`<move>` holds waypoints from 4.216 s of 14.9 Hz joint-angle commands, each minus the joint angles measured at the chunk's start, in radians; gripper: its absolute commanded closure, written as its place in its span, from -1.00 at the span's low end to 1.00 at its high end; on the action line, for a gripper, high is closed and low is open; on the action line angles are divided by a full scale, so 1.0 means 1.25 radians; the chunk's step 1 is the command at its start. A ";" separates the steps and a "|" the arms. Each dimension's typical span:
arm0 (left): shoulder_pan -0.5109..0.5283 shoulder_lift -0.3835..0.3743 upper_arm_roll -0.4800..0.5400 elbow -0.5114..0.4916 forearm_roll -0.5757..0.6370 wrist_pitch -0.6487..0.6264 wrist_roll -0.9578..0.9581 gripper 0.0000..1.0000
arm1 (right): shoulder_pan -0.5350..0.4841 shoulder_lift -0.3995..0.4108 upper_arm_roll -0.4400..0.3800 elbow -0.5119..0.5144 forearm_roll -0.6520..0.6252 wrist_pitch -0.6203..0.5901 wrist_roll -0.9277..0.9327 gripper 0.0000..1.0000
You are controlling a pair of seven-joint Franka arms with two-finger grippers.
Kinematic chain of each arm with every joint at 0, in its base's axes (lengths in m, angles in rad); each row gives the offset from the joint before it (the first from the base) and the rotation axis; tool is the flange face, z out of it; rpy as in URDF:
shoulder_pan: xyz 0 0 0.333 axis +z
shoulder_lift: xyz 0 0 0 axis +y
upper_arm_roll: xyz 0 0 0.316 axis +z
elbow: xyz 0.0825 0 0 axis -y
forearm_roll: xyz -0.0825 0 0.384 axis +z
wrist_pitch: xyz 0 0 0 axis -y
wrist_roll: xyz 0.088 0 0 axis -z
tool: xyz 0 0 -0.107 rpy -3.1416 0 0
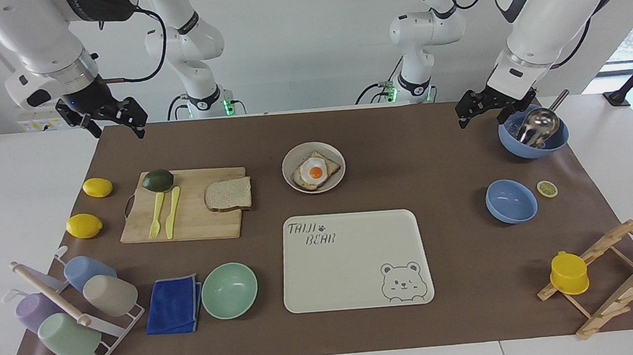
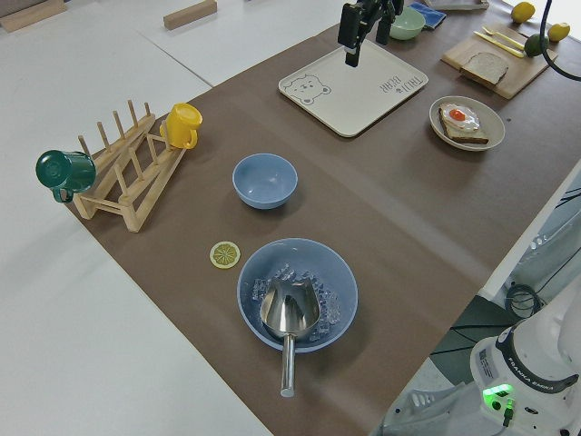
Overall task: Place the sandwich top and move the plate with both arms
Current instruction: 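Reach the right gripper toward the bread slice on the cutting board, then grasp the bread slice with the right gripper and lift it, then carry the bread slice with the right gripper over the egg plate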
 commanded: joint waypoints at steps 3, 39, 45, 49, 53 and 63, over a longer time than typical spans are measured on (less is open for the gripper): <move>0.002 -0.016 0.002 -0.016 -0.005 0.008 -0.007 -1.00 | -0.003 -0.001 -0.001 -0.006 0.010 0.006 -0.022 -1.00; 0.002 -0.015 0.002 -0.016 -0.005 0.008 -0.007 -1.00 | 0.333 0.312 0.086 -0.165 -0.201 0.248 0.501 -1.00; 0.002 -0.015 0.002 -0.016 -0.005 0.008 -0.007 -1.00 | 0.323 0.296 0.086 -0.225 -0.215 0.272 0.496 -0.57; 0.002 -0.015 0.002 -0.016 -0.005 0.008 -0.007 -1.00 | 0.315 0.288 0.088 -0.254 -0.213 0.293 0.494 -0.53; 0.002 -0.016 0.002 -0.016 -0.005 0.008 -0.007 -1.00 | 0.328 0.292 0.088 -0.278 -0.216 0.292 0.491 -0.53; 0.002 -0.016 0.002 -0.016 -0.005 0.008 -0.007 -1.00 | 0.335 0.289 0.088 -0.300 -0.253 0.276 0.475 -0.51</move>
